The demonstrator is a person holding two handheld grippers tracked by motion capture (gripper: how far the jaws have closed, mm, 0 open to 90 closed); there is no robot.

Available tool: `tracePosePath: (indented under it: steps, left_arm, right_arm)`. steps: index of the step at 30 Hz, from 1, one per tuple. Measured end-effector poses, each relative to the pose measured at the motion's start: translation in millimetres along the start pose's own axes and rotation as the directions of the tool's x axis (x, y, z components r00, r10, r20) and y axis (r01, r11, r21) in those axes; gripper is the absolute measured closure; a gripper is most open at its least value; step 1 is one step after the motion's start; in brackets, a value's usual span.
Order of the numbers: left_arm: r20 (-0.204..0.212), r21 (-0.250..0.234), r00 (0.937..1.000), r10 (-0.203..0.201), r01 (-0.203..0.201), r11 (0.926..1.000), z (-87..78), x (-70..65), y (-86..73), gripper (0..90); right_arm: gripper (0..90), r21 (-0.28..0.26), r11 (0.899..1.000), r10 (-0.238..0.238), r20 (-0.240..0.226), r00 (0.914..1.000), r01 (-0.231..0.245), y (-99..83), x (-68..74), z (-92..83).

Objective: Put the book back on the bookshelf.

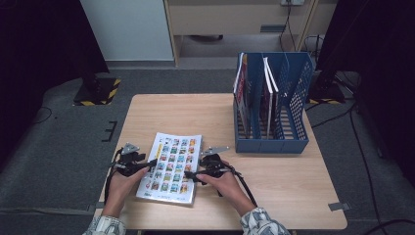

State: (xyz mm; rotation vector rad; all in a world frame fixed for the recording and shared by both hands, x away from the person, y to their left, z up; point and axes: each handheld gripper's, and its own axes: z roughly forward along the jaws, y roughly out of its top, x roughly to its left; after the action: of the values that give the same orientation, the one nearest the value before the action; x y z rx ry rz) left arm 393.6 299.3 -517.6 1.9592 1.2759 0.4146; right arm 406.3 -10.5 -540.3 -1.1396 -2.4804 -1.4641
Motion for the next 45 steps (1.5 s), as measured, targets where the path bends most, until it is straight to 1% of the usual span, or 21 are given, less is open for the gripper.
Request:
tracePosePath:
  steps: [1, 4, 7, 9, 11, 13, 15, 17, 19, 20, 21, 23, 24, 26, 29, 31, 33, 35, 41, 43, 45]
  left_arm:
    - [0.001, 0.009, 1.0000, 0.003, -0.003, 1.0000, 1.2, -0.2, -0.1, 33.3]
    - [0.032, 0.017, 0.9994, -0.010, 0.009, 0.9998, 4.0, 1.2, -0.4, 31.9]
    - [0.042, 0.016, 0.9991, -0.010, 0.009, 0.9998, 5.0, 0.2, -1.0, 32.0]
    - [0.073, 0.016, 0.9973, -0.013, 0.012, 0.9998, 6.7, -3.0, -1.8, 33.0]
    - [0.061, 0.016, 0.9981, -0.008, 0.007, 0.9999, 7.1, -5.5, -1.8, 32.2]
    - [0.065, 0.017, 0.9977, -0.016, 0.015, 0.9997, 6.9, -5.9, -2.4, 32.2]
    - [0.069, 0.018, 0.9975, -0.014, 0.013, 0.9998, 6.6, -5.7, -2.7, 32.2]
    - [0.063, 0.020, 0.9980, -0.009, 0.008, 0.9998, 6.3, -7.0, -2.1, 32.3]
    - [0.052, 0.025, 0.9986, 0.007, -0.009, 0.9997, 5.8, -9.1, -1.3, 32.3]
    - [0.053, 0.027, 0.9985, 0.009, -0.011, 0.9996, 5.9, -10.0, -1.0, 32.3]
    - [0.055, 0.027, 0.9984, 0.013, -0.014, 0.9995, 6.1, -11.1, -0.9, 32.3]
    - [0.068, 0.030, 0.9975, 0.021, -0.023, 0.9993, 6.8, -13.6, -0.6, 32.2]
    - [0.075, 0.032, 0.9970, 0.018, -0.021, 0.9993, 7.2, -14.6, -0.7, 32.2]
    - [0.101, 0.037, 0.9947, 0.020, -0.024, 0.9990, 8.3, -17.3, -0.9, 32.1]
    - [0.130, 0.044, 0.9910, 0.033, -0.039, 0.9982, 10.7, -24.2, -0.4, 32.0]
    - [0.122, 0.044, 0.9920, 0.032, -0.038, 0.9983, 12.2, -28.0, 0.2, 30.5]
    - [0.114, 0.050, 0.9931, 0.027, -0.033, 0.9982, 13.0, -30.4, 0.5, 28.4]
    - [0.116, 0.045, 0.9929, 0.026, -0.032, 0.9985, 13.1, -30.0, 0.0, 27.9]
    - [0.137, 0.023, 0.9904, 0.022, -0.025, 0.9994, 15.0, -27.3, -3.5, 25.6]
    - [0.143, 0.011, 0.9895, 0.022, -0.024, 0.9997, 16.9, -27.2, -4.8, 22.9]
    - [0.154, 0.001, 0.9881, 0.007, -0.007, 1.0000, 18.8, -26.5, -6.6, 20.8]
  right_arm:
    - [14.7, -0.001, 1.000, -0.003, 0.001, 1.0000, 0.003, 0.0, -0.1, 0.1]
    - [14.7, 0.001, 1.000, -0.012, 0.012, 0.9999, 0.012, 0.1, 1.3, 0.5]
    - [15.2, 0.006, 1.000, -0.019, 0.027, 0.9995, 0.019, 0.2, 3.2, 1.1]
    - [15.2, 0.004, 1.000, -0.015, 0.027, 0.9995, 0.015, 0.5, 3.3, 1.3]
    - [15.2, 0.002, 1.000, -0.017, 0.024, 0.9996, 0.017, 0.7, 2.6, 1.5]
    - [14.5, 0.003, 1.000, -0.019, 0.021, 0.9996, 0.019, 1.1, 1.7, 1.7]
    - [12.4, 0.006, 1.000, -0.017, 0.014, 0.9998, 0.017, 1.5, 1.7, 2.2]
    - [12.0, 0.010, 1.000, -0.026, 0.005, 0.9997, 0.026, 2.2, 1.0, 2.9]
    - [13.7, 0.008, 1.000, -0.022, -0.003, 0.9998, 0.022, 3.3, -0.1, 3.9]
    - [15.0, -0.002, 1.000, 0.001, 0.001, 1.0000, -0.001, 3.5, -0.5, 4.3]
    - [14.8, -0.013, 1.000, 0.012, 0.000, 0.9999, -0.012, 3.8, -0.5, 5.3]
    - [16.6, -0.007, 1.000, 0.008, -0.005, 1.0000, -0.008, 5.2, 0.1, 7.1]
    - [16.9, -0.008, 1.000, 0.015, -0.015, 0.9998, -0.015, 5.9, -0.8, 8.0]
    - [19.0, -0.013, 0.999, 0.032, -0.027, 0.9991, -0.032, 6.7, -2.7, 8.6]
    - [21.7, -0.008, 0.999, 0.032, -0.032, 0.9990, -0.032, 7.9, -4.9, 8.2]
    - [20.2, 0.009, 1.000, 0.025, -0.035, 0.9991, -0.025, 9.4, -5.6, 7.7]
    - [18.8, 0.014, 0.999, 0.037, -0.032, 0.9988, -0.036, 10.5, -5.8, 7.6]
    - [18.9, 0.014, 0.999, 0.045, -0.031, 0.9985, -0.045, 10.8, -5.8, 8.0]
    - [18.5, 0.004, 1.000, 0.027, -0.029, 0.9992, -0.026, 9.0, -5.7, 8.3]
    - [16.6, -0.011, 0.999, 0.038, -0.035, 0.9987, -0.039, 8.2, -5.5, 8.8]
    - [14.6, -0.019, 0.999, 0.049, -0.029, 0.9984, -0.050, 7.7, -3.8, 10.0]
